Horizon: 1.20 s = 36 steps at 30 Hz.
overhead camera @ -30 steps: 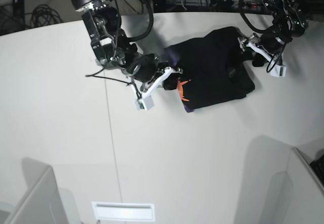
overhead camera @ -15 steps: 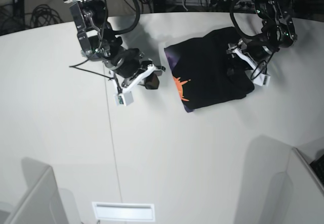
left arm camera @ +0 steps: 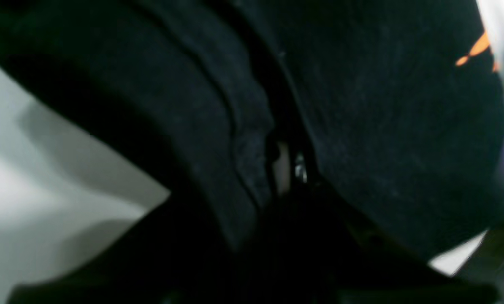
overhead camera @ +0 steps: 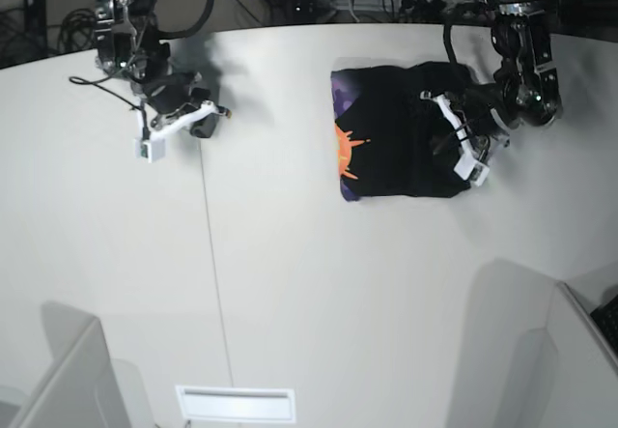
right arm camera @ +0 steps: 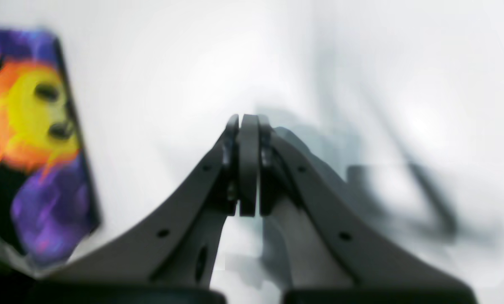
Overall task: Fold the T-shirt properly
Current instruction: 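Rotate and flatten the folded shirt bundle with the left gripper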
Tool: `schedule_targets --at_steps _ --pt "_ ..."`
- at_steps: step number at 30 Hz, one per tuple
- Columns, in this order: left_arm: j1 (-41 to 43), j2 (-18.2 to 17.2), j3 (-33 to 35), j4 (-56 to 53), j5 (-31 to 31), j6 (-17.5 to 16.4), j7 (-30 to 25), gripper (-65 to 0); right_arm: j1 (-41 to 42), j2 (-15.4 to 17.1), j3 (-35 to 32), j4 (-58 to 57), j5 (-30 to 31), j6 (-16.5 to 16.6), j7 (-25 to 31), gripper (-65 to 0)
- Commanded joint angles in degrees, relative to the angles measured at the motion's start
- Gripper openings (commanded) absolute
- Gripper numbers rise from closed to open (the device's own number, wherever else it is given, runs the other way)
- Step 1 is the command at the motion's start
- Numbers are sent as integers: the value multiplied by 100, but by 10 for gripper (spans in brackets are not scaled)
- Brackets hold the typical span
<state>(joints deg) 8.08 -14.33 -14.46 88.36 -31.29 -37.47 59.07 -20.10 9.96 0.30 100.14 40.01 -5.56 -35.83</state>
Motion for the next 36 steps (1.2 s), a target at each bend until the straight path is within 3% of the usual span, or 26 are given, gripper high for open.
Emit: schedule_targets --at_steps 1,7,10,21,26,31,36 --pt "-65 -154 272 4 549 95 199 -650 -43 29 63 109 39 51 63 -650" --pt "-627 -655 1644 48 1252 68 199 -650 -298 -7 353 109 39 51 80 -650" --pt "-979 -796 2338 48 1542 68 199 -650 -465 -15 494 109 39 51 423 -650" --pt "-2359 -822 4791 -5 2245 51 137 -650 -922 -15 502 109 12 -2 1452 -650" --pt "-2702 -822 5626 -84 2254 42 -399 -650 -913 -51 661 109 39 -20 1724 -650" --pt "-3177 -805 6426 -418 2263 -253 -953 -650 -922 -622 1443 241 -5 -125 1698 -650" --pt "-3599 -787 7112 -726 2245 -253 -1507 -650 -1054 -701 1724 496 3 -125 1689 -650"
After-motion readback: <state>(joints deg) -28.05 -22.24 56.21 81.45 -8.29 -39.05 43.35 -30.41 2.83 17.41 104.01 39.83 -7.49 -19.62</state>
